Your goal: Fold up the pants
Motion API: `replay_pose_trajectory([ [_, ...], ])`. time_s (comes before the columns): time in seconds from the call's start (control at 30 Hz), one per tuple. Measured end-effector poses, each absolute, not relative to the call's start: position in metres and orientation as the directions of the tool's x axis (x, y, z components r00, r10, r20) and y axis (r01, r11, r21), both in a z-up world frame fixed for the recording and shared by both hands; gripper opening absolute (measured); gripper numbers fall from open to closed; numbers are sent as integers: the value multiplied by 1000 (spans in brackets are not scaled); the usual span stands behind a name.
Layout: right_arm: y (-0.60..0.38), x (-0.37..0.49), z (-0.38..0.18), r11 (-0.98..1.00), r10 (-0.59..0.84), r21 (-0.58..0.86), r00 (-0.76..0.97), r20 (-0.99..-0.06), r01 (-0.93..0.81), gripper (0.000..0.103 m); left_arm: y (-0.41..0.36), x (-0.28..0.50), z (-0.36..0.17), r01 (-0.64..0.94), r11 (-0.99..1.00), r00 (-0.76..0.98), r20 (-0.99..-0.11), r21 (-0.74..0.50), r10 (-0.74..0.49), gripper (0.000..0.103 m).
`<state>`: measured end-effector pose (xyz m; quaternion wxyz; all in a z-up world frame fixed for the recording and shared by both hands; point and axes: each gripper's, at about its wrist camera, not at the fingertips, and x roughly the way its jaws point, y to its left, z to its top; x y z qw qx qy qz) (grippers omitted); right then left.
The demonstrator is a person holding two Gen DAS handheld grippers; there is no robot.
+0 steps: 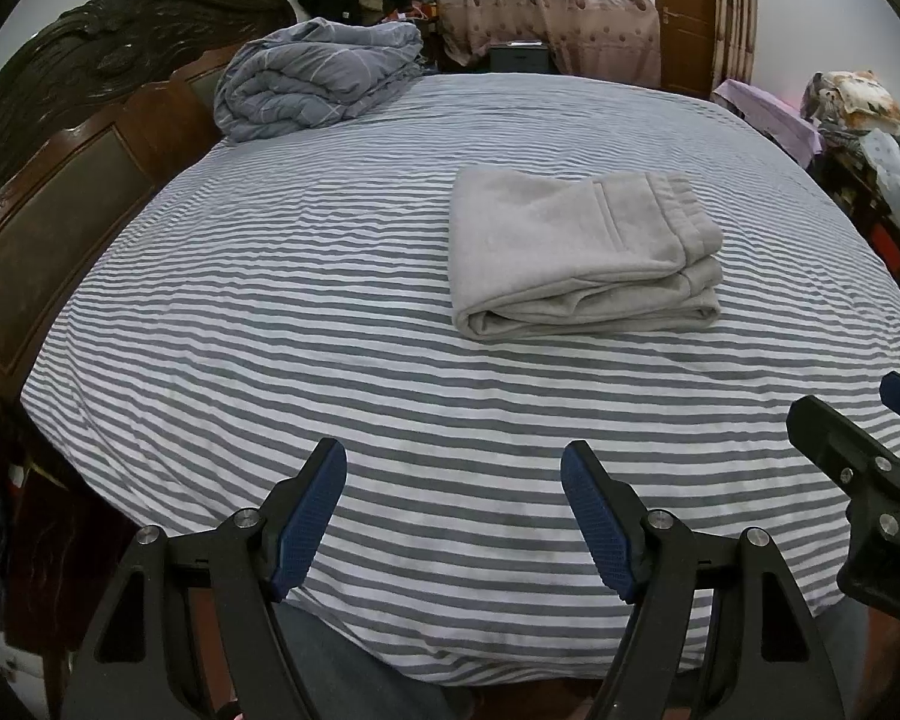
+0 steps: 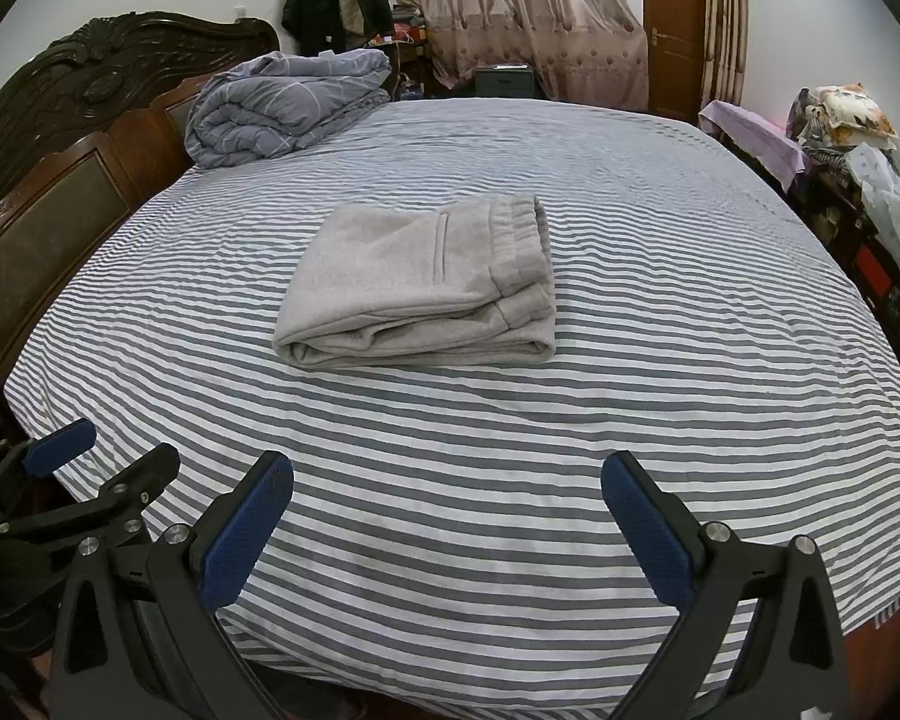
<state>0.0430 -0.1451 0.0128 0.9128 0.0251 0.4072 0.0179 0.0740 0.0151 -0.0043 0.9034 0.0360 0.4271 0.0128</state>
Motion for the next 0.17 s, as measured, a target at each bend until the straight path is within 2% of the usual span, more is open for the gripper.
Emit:
replay_pose_trajectory([
  [0.17, -143, 41, 12, 998, 47, 58, 666, -744, -5, 102, 16, 77, -5, 12, 997, 633, -773, 71, 48, 75],
])
